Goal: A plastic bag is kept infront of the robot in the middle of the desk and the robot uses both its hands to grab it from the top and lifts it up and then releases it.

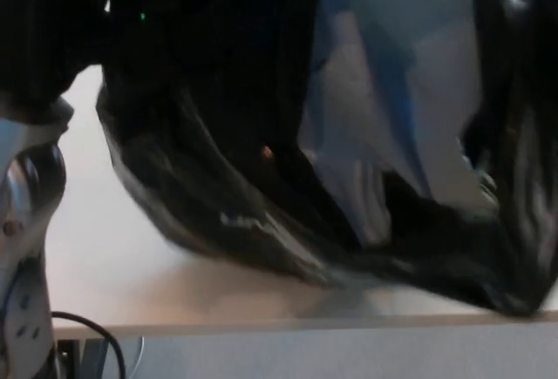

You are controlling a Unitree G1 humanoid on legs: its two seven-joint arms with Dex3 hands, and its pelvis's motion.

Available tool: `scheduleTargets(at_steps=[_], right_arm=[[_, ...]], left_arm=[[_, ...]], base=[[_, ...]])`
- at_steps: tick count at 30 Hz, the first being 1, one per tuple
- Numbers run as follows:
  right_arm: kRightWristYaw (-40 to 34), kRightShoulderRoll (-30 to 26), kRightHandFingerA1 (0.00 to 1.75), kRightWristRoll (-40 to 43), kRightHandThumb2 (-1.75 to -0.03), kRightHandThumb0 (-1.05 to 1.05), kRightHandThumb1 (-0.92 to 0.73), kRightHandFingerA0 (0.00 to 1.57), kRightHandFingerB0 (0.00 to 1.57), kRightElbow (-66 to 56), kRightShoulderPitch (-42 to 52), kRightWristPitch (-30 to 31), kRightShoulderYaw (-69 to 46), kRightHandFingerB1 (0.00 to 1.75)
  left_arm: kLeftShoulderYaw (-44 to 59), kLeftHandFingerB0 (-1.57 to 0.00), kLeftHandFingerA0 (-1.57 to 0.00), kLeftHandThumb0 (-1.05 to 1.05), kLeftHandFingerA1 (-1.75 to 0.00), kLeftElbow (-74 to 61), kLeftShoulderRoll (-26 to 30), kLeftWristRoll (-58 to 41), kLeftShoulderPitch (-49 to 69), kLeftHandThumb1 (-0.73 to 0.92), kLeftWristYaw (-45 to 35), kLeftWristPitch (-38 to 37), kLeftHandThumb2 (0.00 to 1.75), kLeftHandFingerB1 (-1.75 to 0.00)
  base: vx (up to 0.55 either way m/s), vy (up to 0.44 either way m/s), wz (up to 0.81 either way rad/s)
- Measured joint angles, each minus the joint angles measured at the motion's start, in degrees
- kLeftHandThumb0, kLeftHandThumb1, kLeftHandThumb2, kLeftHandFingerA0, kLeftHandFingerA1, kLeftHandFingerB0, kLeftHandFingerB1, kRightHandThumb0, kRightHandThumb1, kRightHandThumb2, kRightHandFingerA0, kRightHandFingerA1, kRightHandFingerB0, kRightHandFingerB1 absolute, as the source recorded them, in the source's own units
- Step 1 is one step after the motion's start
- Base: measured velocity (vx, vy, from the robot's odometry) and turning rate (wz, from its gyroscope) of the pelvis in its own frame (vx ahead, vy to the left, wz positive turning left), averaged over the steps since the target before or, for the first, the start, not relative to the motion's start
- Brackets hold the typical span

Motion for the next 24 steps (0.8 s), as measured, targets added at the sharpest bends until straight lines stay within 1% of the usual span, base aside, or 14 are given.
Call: scheduleTargets(at_steps=[3,9,17,22,23,24], right_arm=[[-1.5,-0.4,1.75,2.9,-0.58,-0.28,-0.63,0.94,0.68,-5.8,0.0,2.8,-1.1,1.72],[-4.3,-1.5,1.75,8.1,-0.58,-0.28,-0.63,0.94,0.68,-12.5,0.0,7.6,-2.5,1.72],[-8.4,-4.3,1.75,15.9,-0.58,-0.28,-0.63,0.94,0.68,-16.1,0.0,13.3,-3.9,1.72],[-11.3,-6.5,1.75,20.2,-0.58,-0.28,-0.63,0.94,0.68,-16.6,-0.1,15.6,-4.6,1.72],[-11.7,-6.8,1.75,20.8,-0.57,-0.22,-0.68,0.83,0.56,-16.6,-0.2,15.9,-4.7,1.74],[-12.6,-7.6,1.75,21.9,-0.57,-0.22,-0.68,0.83,0.56,-16.6,-0.4,16.3,-5.0,1.74]], left_arm=[[-0.4,-0.9,-1.0,-0.4,-1.7,-3.2,-1.3,0.3,-0.4,0.51,0.7,-0.8,0.61,-0.88],[-1.1,-0.9,-1.0,-0.4,-1.7,-7.0,-2.7,1.1,-0.4,0.51,2.1,-2.4,0.61,-0.88],[-1.9,-0.9,-1.0,-0.4,-1.7,-9.2,-3.9,2.4,-0.4,0.51,4.1,-5.4,0.61,-0.88],[-2.2,-0.9,-1.0,-0.4,-1.7,-9.7,-3.9,3.2,-0.4,0.51,5.1,-7.1,0.61,-0.88],[-2.2,-0.7,-1.12,-0.43,-1.35,-9.8,-3.9,3.4,-0.4,0.53,5.3,-7.3,0.93,-1.0],[-2.3,-0.7,-1.12,-0.43,-1.35,-9.9,-3.9,3.6,-0.4,0.53,5.6,-7.7,0.93,-1.0]], base=[[0.0,0.0,0.0],[0.0,0.0,0.0],[0.0,0.0,0.0],[0.0,0.0,0.0],[0.0,0.0,0.0],[0.0,0.0,0.0]])
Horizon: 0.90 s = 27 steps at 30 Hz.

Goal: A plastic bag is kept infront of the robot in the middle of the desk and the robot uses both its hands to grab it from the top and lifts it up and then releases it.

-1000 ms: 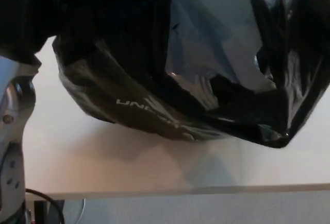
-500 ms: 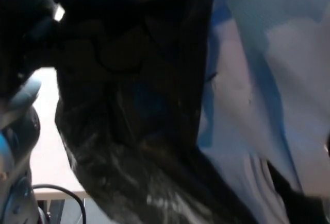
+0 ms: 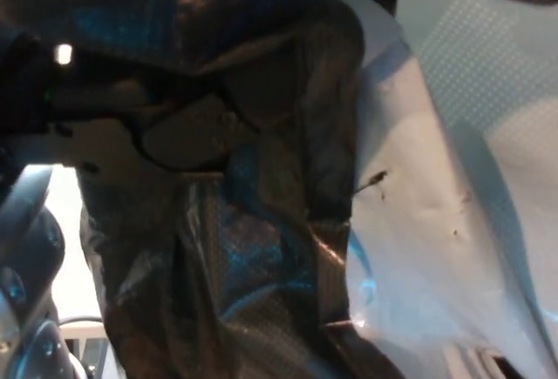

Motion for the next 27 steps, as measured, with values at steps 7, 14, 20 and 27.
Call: scheduleTargets(at_steps=[7,14,20,27], right_arm=[[0.9,-1.5,1.42,5.5,-0.8,-0.33,-0.5,1.09,0.81,12.4,-11.8,4.0,2.5,1.26],[2.6,-2.1,1.6,3.7,-0.59,-0.11,-0.66,0.79,0.67,29.0,-23.5,4.8,7.0,1.44],[2.5,-2.6,0.0,0.7,-0.88,-0.88,-0.56,0.0,0.0,42.5,-31.5,4.5,11.6,0.06],[2.4,-4.8,0.05,-2.7,-0.83,-0.81,-0.49,0.0,0.01,58.5,-39.7,3.8,16.4,0.09]], left_arm=[[3.5,-0.68,-0.95,-0.2,-1.74,8.9,10.2,-1.4,-6.0,0.6,-3.7,-0.1,0.56,-1.75],[3.7,-0.6,-0.78,-0.13,-1.75,24.4,15.4,-1.1,-14.2,0.69,-5.2,-1.6,0.58,-1.59],[0.6,0.0,0.0,-1.04,-0.06,37.2,17.6,0.7,-21.5,0.67,-4.4,-2.1,0.92,0.0],[-2.9,0.0,0.0,-0.98,-0.06,51.7,22.1,3.3,-28.4,0.9,-2.8,-2.3,1.11,0.0]], base=[[0.0,0.0,0.01],[0.0,0.0,0.0],[0.0,0.0,0.0],[0.0,0.0,0.0]])
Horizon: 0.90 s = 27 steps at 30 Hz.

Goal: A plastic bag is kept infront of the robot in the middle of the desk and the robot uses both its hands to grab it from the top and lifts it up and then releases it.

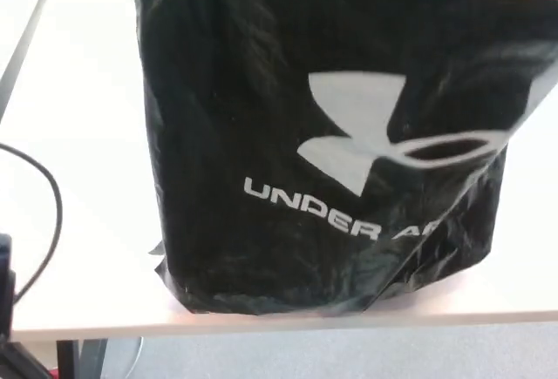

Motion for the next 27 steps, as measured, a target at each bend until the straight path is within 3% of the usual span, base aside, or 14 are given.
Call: scheduleTargets(at_steps=[1,5,6,8,9,14,15,16,22,23,24,25,26,27], right_arm=[[0.0,-0.7,0.11,-0.4,-0.87,-0.78,-0.48,0.03,0.06,1.6,-0.5,-0.3,0.4,0.16],[0.3,-7.3,0.33,-3.9,-0.59,-0.73,-0.61,0.18,0.24,11.3,-1.4,-2.7,2.0,0.29],[0.4,-9.1,0.43,-4.8,-0.65,-0.79,-0.61,0.57,0.51,12.9,-1.0,-3.5,2.1,0.39],[0.7,-12.9,0.56,-6.1,-0.88,-0.74,-0.52,0.59,0.37,13.2,2.8,-4.7,0.4,0.47],[0.9,-14.1,0.45,-6.5,-0.59,-0.65,-0.6,0.74,0.32,12.8,5.3,-5.1,-0.9,0.31],[1.9,-16.0,0.55,-7.9,-0.76,-0.72,-0.47,0.64,0.09,7.9,19.4,-5.9,-7.3,0.35],[2.1,-16.0,0.48,-8.0,-0.56,-0.69,-0.5,0.73,0.15,7.3,20.9,-5.9,-8.0,0.27],[2.4,-16.0,0.54,-8.3,-0.78,-0.7,-0.47,0.59,0.06,5.2,25.2,-6.2,-9.9,0.31],[4.2,-14.9,0.56,-9.2,-0.78,-0.7,-0.45,0.54,0.06,-4.3,43.3,-7.1,-17.6,0.3],[4.5,-14.4,0.55,-9.3,-0.76,-0.63,-0.44,0.53,0.06,-6.2,46.6,-7.3,-19.0,0.29],[4.8,-13.9,0.55,-9.4,-0.76,-0.63,-0.44,0.53,0.06,-8.0,49.4,-7.5,-20.3,0.29],[5.2,-13.4,0.55,-9.4,-0.73,-0.63,-0.41,0.53,0.06,-9.7,52.2,-7.7,-21.6,0.3],[5.6,-12.9,0.52,-9.5,-0.76,-0.63,-0.44,0.48,0.06,-11.3,55.1,-8.0,-22.9,0.27],[5.9,-12.3,0.52,-9.5,-0.77,-0.66,-0.46,0.47,0.06,-13.0,57.7,-8.3,-24.1,0.29]], left_arm=[[-0.1,0.0,0.0,-0.67,0.0,1.0,1.0,0.4,-0.1,0.9,0.3,-0.1,0.7,-0.14],[1.2,0.0,0.0,-0.64,-0.11,6.7,8.9,3.9,1.3,0.87,3.3,-1.4,0.66,-0.2],[2.2,0.0,0.0,-0.8,-0.07,7.2,10.5,4.7,2.5,0.77,3.9,-2.0,1.02,-0.05],[6.0,0.0,0.0,-0.73,-0.11,6.2,12.3,5.9,6.2,0.69,4.7,-3.0,0.97,-0.09],[7.8,0.0,0.0,-0.68,-0.12,5.4,12.7,6.3,8.1,0.64,4.9,-3.3,0.94,-0.11],[14.3,0.0,0.0,-0.52,-0.26,0.9,12.8,6.8,16.6,0.85,5.2,-4.5,0.65,-0.17],[14.8,-0.01,-0.01,-0.59,-0.27,0.4,12.7,6.7,17.4,0.7,5.2,-4.7,0.91,-0.12],[16.3,0.0,-0.01,-0.66,-0.22,-1.2,12.3,6.7,19.7,0.6,5.1,-5.0,0.96,-0.19],[23.1,0.0,-0.01,-0.69,-0.19,-8.7,9.5,6.7,30.1,0.67,5.1,-6.0,1.0,-0.16],[24.4,0.0,0.0,-0.6,-0.28,-10.2,8.9,6.7,32.1,0.88,5.1,-6.1,0.67,-0.16],[25.6,0.0,0.0,-0.6,-0.28,-11.4,8.5,6.7,33.8,0.88,5.1,-6.3,0.67,-0.16],[26.8,0.0,0.0,-0.68,-0.2,-12.6,8.0,6.7,35.5,0.7,5.1,-6.6,1.03,-0.19],[28.1,0.0,0.0,-0.72,-0.18,-13.8,7.4,6.7,37.2,0.73,5.1,-6.8,1.06,-0.18],[29.3,0.0,0.0,-0.66,-0.24,-14.9,6.9,6.6,38.7,0.9,5.1,-7.1,0.67,-0.14]], base=[[0.0,0.0,0.0],[0.0,0.0,0.0],[0.0,0.0,0.0],[0.0,0.0,0.0],[0.0,0.0,0.0],[0.0,0.0,0.0],[0.0,0.0,0.0],[0.0,0.0,0.0],[0.0,0.0,0.0],[0.0,0.0,0.0],[0.0,0.0,0.0],[0.0,0.0,0.0],[0.0,0.0,0.0],[0.0,0.0,0.0]])
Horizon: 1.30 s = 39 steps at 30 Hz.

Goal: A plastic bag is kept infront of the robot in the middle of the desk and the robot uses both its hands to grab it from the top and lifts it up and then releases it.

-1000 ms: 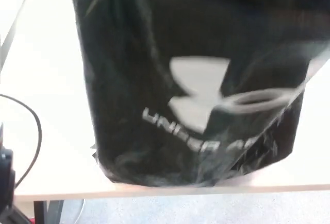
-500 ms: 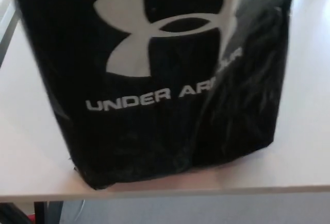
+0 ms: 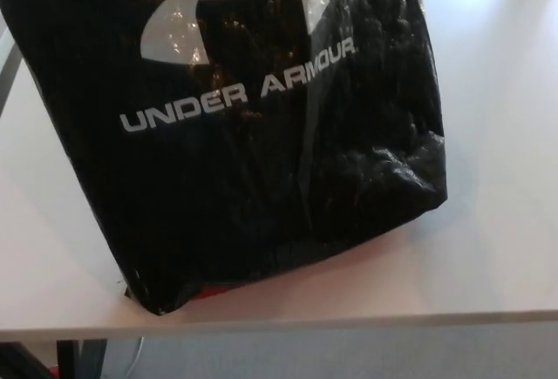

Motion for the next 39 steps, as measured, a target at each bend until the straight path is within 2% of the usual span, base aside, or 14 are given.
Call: scheduleTargets(at_steps=[9,13,14,18,19,25,26,27,29,31,34,36,38,39], right_arm=[[4.6,8.8,0.46,-0.2,-0.8,-0.71,-0.49,0.35,0.07,-16.7,25.7,-5.4,-11.3,0.3],[5.9,13.0,0.46,-0.2,-0.83,-0.75,-0.49,0.29,0.06,-20.8,32.5,-8.4,-13.4,0.32],[6.3,14.5,0.46,-0.3,-0.81,-0.73,-0.48,0.27,0.06,-21.6,34.6,-9.4,-13.7,0.34],[7.5,20.0,0.47,-0.6,-0.95,-0.36,-0.36,0.0,0.0,-23.4,42.8,-13.1,-13.4,0.48],[7.7,20.8,0.39,-0.7,-0.9,-0.77,-0.53,0.05,0.04,-23.4,44.0,-13.7,-13.1,0.3],[8.5,25.0,0.43,-4.4,-0.97,-0.81,-0.58,0.1,0.03,-21.2,54.2,-18.8,-6.4,0.23],[8.5,25.3,0.48,-5.4,-0.95,-0.37,-0.34,0.04,0.0,-20.2,55.8,-19.7,-4.6,0.47],[8.5,25.5,0.33,-6.0,-0.99,-0.89,-0.64,0.08,0.07,-19.5,56.6,-20.1,-3.6,0.12],[8.5,25.6,0.25,-8.2,-0.98,-0.83,-0.62,0.01,0.0,-16.9,58.9,-21.7,-0.1,0.13],[8.5,25.6,0.28,-9.8,-0.96,-0.8,-0.6,0.06,0.0,-14.6,60.2,-22.7,2.9,0.16],[8.6,25.3,0.25,-12.7,-0.62,-0.79,-0.78,0.1,0.0,-10.5,61.6,-24.2,8.4,0.15],[8.7,24.9,0.3,-14.6,-0.98,-0.8,-0.62,0.11,0.0,-8.1,62.1,-25.3,11.4,0.17],[8.9,23.9,0.3,-16.3,-0.77,-0.84,-0.66,0.12,0.01,-6.0,62.1,-26.2,13.9,0.13],[9.0,23.3,0.4,-17.0,-1.02,-0.88,-0.66,0.15,0.0,-4.8,61.9,-26.7,14.9,0.13]], left_arm=[[14.3,0.0,0.0,-0.71,-0.28,-9.5,-6.1,-1.2,17.1,0.74,-0.2,-3.9,1.12,-0.22],[17.3,-0.06,-0.06,-0.79,-0.15,-11.9,-9.8,-1.8,23.1,0.75,-0.2,-5.9,1.08,-0.18],[17.6,-0.02,-0.01,-0.66,-0.18,-12.6,-11.5,-2.2,25.7,0.91,-0.4,-6.8,0.68,-0.19],[16.8,-0.03,0.0,-0.69,-0.22,-14.1,-19.1,-3.6,36.9,0.77,-1.6,-10.3,1.11,-0.22],[16.4,-0.01,-0.03,-0.71,-0.18,-14.4,-20.3,-3.9,38.8,0.75,-1.9,-10.9,1.0,-0.19],[10.5,-0.03,0.0,-0.66,-0.33,-14.8,-30.0,-5.8,54.9,0.76,-4.3,-15.4,1.08,-0.22],[9.0,0.0,0.0,-0.55,-0.51,-14.5,-31.4,-6.0,57.9,0.67,-4.9,-16.2,1.05,-0.39],[8.1,0.0,-0.02,-0.68,-0.31,-14.3,-32.2,-6.1,59.5,0.77,-5.1,-16.6,1.1,-0.22],[4.8,-0.04,-0.02,-0.69,-0.32,-13.4,-34.7,-6.5,64.7,0.76,-5.9,-18.2,1.08,-0.23],[2.1,-0.12,-0.11,-0.63,-0.32,-12.1,-36.5,-6.8,68.6,0.92,-6.6,-19.2,0.7,-0.2],[-2.8,-0.01,-0.05,-0.71,-0.46,-7.8,-39.2,-6.9,74.1,0.76,-7.6,-21.7,1.06,-0.39],[-5.4,-0.16,-0.18,-0.58,-0.38,-4.5,-40.2,-6.9,76.6,0.92,-8.2,-23.3,0.7,-0.28],[-7.4,0.0,-0.01,-0.31,-0.51,-1.4,-40.4,-6.8,78.2,0.66,-8.7,-25.0,1.19,-0.5],[-8.3,-0.12,-0.19,-0.61,-0.42,0.1,-40.3,-6.7,78.8,0.92,-8.9,-25.8,0.73,-0.28]], base=[[0.0,0.0,0.0],[0.0,0.0,0.0],[0.0,0.0,0.0],[0.0,0.0,0.0],[0.0,0.0,0.0],[0.0,0.0,0.0],[0.0,0.0,0.0],[0.0,0.0,0.0],[0.0,0.0,0.0],[0.0,0.0,0.0],[0.0,0.0,0.0],[0.0,0.0,0.0],[0.0,0.0,0.0],[0.0,0.0,0.0]])
